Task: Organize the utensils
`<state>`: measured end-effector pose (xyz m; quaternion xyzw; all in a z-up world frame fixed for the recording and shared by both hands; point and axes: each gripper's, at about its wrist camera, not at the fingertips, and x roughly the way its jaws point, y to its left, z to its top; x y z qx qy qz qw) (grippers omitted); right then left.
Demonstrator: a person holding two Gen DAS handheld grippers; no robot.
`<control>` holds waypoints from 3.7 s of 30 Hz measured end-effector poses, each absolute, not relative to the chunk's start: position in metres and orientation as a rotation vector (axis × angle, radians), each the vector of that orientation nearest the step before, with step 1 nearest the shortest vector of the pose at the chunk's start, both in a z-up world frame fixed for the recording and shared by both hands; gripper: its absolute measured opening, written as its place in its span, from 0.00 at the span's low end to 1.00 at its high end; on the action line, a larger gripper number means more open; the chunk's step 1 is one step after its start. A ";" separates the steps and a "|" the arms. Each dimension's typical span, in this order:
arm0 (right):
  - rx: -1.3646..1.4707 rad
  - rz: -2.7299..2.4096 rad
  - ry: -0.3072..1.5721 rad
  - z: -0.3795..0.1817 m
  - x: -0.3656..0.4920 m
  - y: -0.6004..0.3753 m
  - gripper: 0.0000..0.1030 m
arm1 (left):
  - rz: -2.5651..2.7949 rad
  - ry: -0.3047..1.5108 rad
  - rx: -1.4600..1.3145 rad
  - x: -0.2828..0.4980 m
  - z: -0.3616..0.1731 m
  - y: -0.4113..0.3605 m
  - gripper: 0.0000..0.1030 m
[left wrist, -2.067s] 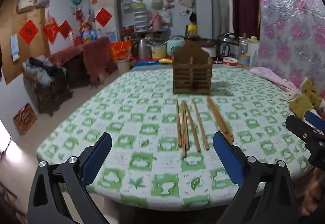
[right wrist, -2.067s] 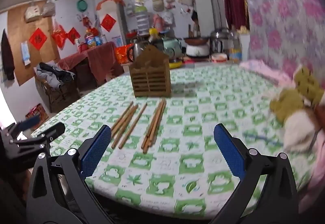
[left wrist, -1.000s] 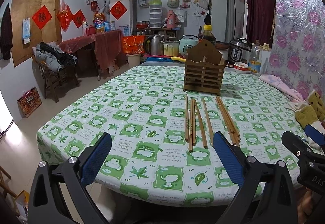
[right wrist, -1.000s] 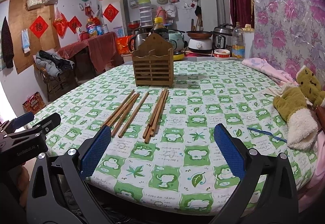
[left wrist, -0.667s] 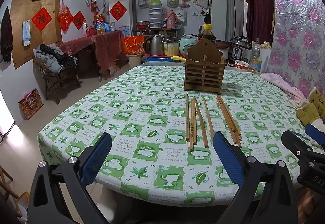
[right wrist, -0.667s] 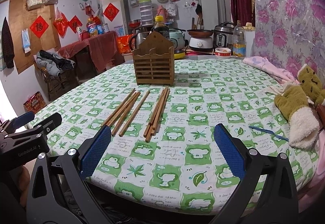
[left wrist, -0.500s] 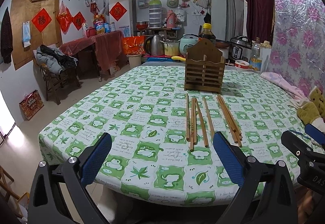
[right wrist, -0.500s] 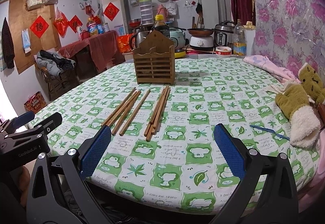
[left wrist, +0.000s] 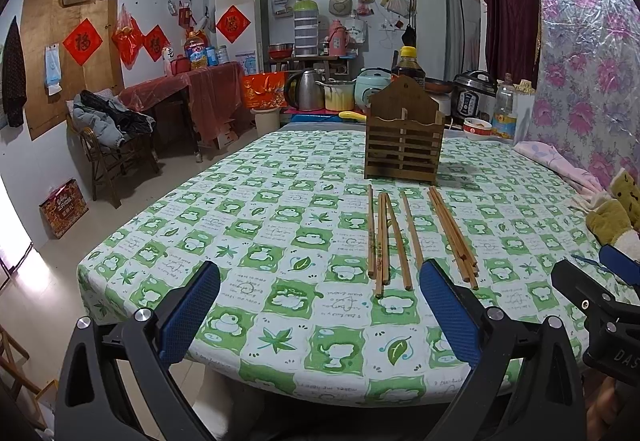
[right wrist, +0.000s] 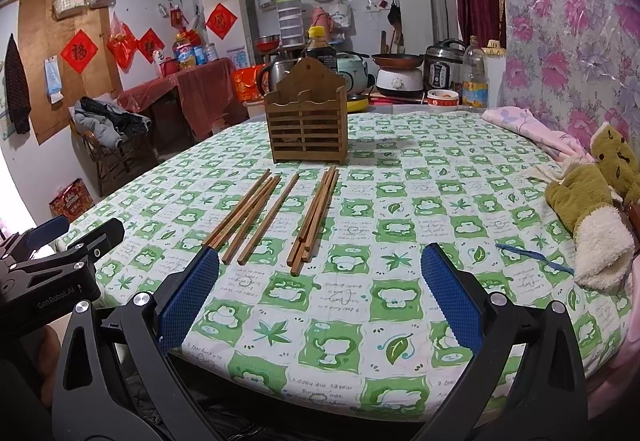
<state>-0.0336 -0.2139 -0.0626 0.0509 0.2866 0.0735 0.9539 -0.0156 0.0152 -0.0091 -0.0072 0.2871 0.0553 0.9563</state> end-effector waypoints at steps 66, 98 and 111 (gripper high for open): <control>0.051 0.105 0.728 -0.088 0.028 -0.249 0.95 | 0.026 0.921 0.021 0.082 -0.087 0.064 0.95; -0.085 0.285 0.917 -0.113 0.068 -0.205 0.53 | 0.020 1.075 0.096 0.170 -0.092 0.050 0.96; 0.084 0.232 0.996 -0.119 0.100 -0.249 0.23 | -0.002 1.076 0.063 0.176 -0.096 0.054 0.96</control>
